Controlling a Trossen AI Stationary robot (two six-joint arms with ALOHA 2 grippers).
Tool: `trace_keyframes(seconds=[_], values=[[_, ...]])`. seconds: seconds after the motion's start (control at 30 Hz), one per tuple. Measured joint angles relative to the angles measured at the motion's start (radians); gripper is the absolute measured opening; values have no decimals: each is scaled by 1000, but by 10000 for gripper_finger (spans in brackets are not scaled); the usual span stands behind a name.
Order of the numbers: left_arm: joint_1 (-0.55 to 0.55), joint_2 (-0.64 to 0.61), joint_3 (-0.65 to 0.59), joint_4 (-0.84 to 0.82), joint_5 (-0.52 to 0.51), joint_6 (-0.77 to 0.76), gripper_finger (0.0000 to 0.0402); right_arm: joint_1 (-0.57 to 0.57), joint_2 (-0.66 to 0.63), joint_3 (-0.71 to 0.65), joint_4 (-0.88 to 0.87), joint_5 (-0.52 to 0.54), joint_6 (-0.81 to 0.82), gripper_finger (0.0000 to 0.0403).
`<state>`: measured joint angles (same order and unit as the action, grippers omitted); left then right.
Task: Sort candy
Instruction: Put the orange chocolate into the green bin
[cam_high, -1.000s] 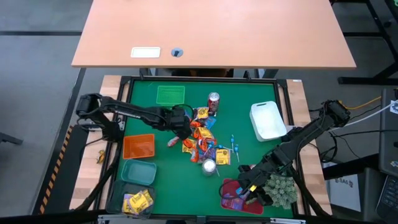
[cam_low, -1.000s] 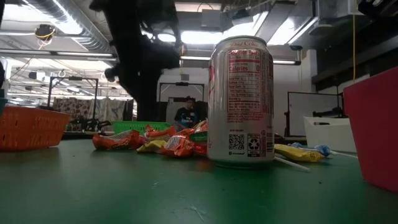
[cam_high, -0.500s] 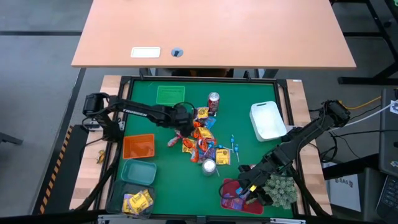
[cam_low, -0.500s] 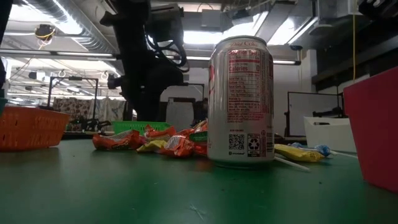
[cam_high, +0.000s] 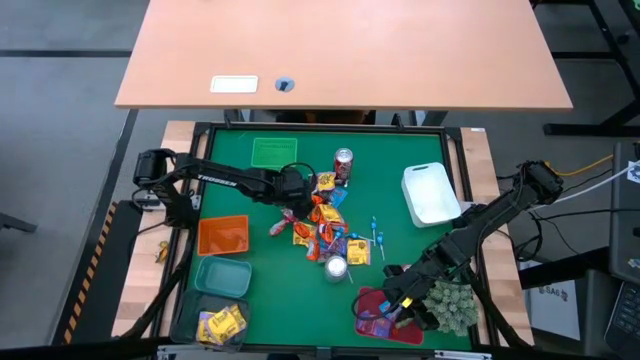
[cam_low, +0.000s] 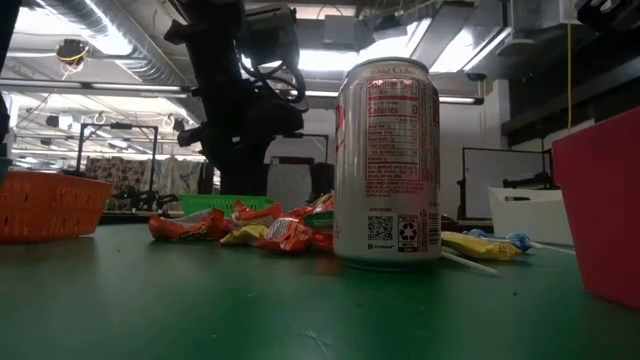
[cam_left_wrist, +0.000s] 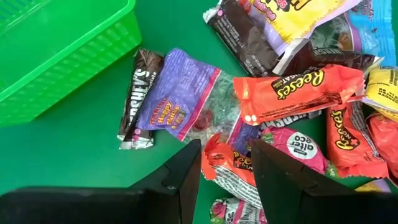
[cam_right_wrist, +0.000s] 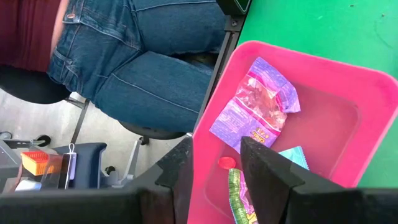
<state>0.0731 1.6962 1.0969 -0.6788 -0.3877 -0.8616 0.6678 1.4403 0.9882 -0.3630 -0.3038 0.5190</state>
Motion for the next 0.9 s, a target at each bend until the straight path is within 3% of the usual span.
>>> trace_keyframes(seconds=[0.63,0.9], values=[[0,143,0,14,14,-3,129,0,0,0,-6,0,0,133],[0,142,0,12,19,0,56,0,0,0,-6,0,0,133]])
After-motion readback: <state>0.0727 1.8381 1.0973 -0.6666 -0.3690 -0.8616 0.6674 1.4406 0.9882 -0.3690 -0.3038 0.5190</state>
